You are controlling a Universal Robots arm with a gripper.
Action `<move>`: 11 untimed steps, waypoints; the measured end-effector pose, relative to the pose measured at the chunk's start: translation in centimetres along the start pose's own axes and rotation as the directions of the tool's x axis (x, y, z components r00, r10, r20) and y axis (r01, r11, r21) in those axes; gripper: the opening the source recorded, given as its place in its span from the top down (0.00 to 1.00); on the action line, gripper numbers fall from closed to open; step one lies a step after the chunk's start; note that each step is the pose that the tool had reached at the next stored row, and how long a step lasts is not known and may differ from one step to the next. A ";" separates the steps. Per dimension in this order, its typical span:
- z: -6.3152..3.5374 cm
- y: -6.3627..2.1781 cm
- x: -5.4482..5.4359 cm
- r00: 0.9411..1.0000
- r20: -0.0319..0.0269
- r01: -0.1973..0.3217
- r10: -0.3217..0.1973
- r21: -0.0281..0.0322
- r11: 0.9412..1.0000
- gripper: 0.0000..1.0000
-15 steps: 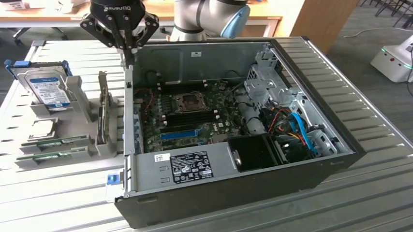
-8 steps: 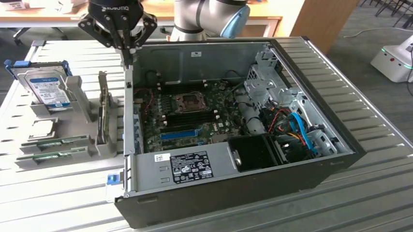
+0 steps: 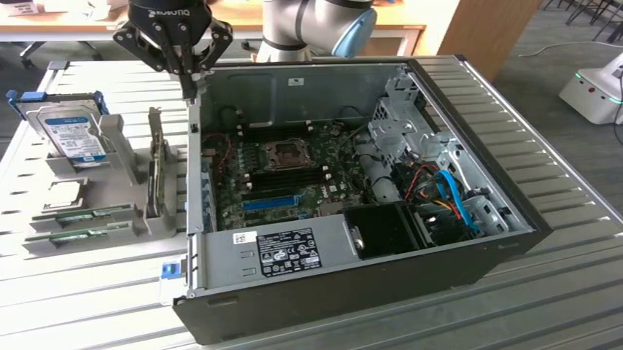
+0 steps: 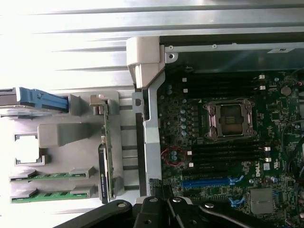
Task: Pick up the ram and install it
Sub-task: 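Reach for the ram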
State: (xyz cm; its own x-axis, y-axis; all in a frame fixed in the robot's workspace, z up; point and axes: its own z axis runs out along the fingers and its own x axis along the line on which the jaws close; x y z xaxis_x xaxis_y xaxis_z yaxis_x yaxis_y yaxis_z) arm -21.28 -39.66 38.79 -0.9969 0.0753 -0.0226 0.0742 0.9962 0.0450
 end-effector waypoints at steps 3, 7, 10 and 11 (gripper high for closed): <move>0.01 -0.03 0.4 1.000 0.000 0.000 0.000 0.000 1.000 0.90; 0.03 -0.08 1.1 1.000 0.000 0.000 0.000 0.000 1.000 0.90; 0.05 -0.12 1.6 1.000 0.000 0.000 0.000 0.000 1.000 0.90; 0.05 -0.14 1.8 1.000 0.000 0.000 0.000 0.000 1.000 0.90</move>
State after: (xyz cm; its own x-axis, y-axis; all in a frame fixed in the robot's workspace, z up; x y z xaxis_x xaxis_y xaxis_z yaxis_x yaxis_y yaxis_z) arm -23.09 -39.66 38.70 -0.9969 0.0753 -0.0226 0.0742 0.9962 0.0450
